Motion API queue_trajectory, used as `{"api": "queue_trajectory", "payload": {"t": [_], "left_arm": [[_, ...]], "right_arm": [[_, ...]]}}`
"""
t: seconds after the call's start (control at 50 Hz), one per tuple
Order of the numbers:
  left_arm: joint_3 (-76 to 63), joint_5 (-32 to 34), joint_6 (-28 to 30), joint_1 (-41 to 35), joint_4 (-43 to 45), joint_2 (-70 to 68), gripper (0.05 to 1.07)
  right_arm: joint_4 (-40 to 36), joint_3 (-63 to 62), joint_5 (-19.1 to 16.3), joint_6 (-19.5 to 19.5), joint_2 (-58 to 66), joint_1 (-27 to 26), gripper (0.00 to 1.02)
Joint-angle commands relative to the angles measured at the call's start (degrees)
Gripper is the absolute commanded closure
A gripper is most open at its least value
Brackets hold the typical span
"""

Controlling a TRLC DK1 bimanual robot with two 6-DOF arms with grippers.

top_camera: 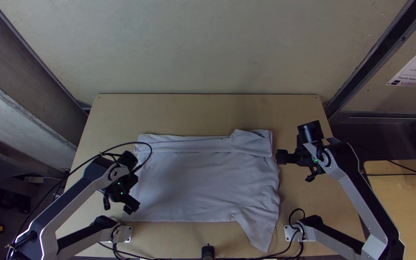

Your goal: Fold the t-shirt

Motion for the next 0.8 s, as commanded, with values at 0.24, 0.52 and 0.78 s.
{"api": "queue_trajectory", "payload": {"t": [0.24, 0.52, 0.78], "left_arm": [[-3.3, -0.2, -5.9, -7.7, 0.0, 8.5, 0.10], [-2.8, -1.6, -9.4, -9.2, 0.3, 20.8, 0.10], [-2.9, -1.6, -8.9, -10.4, 3.8, 27.4, 0.10]], "right_arm": [[-0.7, -0.3, 0.3, 1.2, 1.9, 0.7, 0.04], [-0.6, -0.3, 0.3, 1.2, 3.1, 1.0, 0.04], [-0.6, 0.2, 0.4, 0.5, 4.0, 0.5, 0.04]]}}
